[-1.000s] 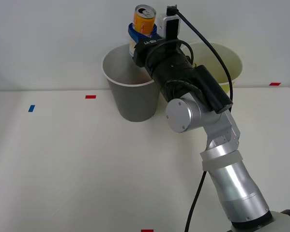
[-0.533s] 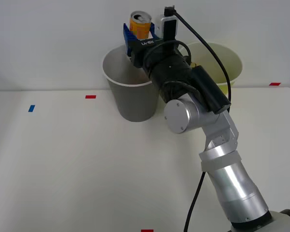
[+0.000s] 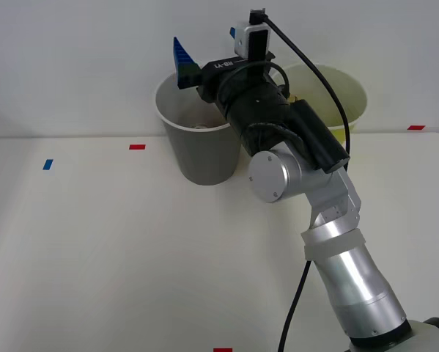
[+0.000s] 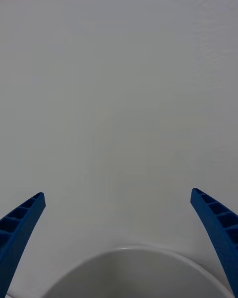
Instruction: Put cans in the gray bin, plastic bottles in the light green bin
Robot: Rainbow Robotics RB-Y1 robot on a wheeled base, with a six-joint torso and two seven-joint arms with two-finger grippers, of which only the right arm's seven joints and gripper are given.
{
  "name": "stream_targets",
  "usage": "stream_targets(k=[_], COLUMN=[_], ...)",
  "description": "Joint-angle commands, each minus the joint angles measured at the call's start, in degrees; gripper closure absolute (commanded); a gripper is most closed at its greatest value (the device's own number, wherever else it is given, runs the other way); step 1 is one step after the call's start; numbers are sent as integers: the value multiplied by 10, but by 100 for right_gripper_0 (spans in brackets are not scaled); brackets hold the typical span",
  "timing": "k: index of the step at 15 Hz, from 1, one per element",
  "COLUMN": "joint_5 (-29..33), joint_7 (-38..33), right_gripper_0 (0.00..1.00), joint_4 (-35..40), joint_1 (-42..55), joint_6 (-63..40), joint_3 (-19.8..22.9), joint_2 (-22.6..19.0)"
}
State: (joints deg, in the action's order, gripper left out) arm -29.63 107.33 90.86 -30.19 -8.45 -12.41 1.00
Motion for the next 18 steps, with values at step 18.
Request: stream_targets(k=[18], joint_5=[-47], joint_7=[-3], right_gripper_0=[0], joint_4=[32], joint_1=[9], joint_6=[4], joint_3=[5], joint_2=[0])
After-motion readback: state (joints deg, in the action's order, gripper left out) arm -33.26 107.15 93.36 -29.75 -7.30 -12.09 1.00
